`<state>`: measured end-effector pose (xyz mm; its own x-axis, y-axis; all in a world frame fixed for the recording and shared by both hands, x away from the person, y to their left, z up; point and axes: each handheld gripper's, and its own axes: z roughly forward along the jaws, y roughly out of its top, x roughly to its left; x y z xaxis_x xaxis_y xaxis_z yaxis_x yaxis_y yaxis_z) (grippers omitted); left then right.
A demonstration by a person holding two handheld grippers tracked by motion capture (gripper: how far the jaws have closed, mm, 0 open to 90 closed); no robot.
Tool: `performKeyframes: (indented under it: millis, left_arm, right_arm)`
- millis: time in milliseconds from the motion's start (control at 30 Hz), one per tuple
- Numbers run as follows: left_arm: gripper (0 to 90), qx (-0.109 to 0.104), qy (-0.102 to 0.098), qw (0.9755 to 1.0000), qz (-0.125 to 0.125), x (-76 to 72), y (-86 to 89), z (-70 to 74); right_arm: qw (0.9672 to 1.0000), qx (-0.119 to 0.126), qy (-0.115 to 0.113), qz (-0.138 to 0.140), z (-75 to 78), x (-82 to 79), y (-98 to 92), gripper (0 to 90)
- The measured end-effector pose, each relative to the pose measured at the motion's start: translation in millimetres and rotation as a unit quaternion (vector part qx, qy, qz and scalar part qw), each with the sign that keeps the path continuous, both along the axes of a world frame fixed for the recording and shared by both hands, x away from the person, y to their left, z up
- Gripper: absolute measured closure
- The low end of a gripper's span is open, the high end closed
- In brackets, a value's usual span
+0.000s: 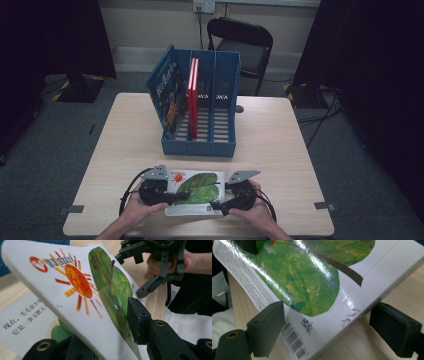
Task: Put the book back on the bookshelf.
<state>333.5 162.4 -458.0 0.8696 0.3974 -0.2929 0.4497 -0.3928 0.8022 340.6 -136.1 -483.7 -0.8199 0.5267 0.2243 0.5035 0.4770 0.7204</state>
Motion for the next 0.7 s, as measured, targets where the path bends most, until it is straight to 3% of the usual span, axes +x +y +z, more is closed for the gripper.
performKeyframes:
  millis: [67, 300, 567, 600, 667, 700]
  left_arm:
    - [68.6, 0.001, -0.002, 1.0000, 0.000, -0.1, -0.3, 0.1]
    - [70.4, 0.010, -0.016, 0.9998, 0.012, 0.8, -3.0, 0.7]
    - [71.5, 0.013, -0.024, 0.9989, 0.037, 5.8, -3.3, -0.3]
    - [71.4, 0.020, -0.026, 0.9986, 0.042, 5.8, -3.2, -0.4]
    - [70.8, 0.064, -0.048, 0.9961, 0.038, 5.1, -5.2, -3.4]
    - [71.9, 0.073, -0.048, 0.9955, 0.037, 4.5, -6.7, -7.3]
  right_arm:
    - [1.0000, 0.003, 0.002, 0.001, 0.3, 1.6, 1.7, 12.9]
    - [0.9989, -0.002, -0.042, -0.019, 9.5, -2.5, -2.5, 25.2]
    - [0.9973, 0.023, -0.061, -0.031, 22.6, -1.1, -13.7, 36.2]
    - [0.9971, 0.027, -0.065, -0.031, 24.7, -1.5, -14.7, 37.7]
    - [0.9959, 0.037, -0.076, -0.032, 30.3, -3.0, -16.3, 39.8]
    - [0.9952, 0.044, -0.080, -0.034, 33.9, -3.2, -17.3, 40.5]
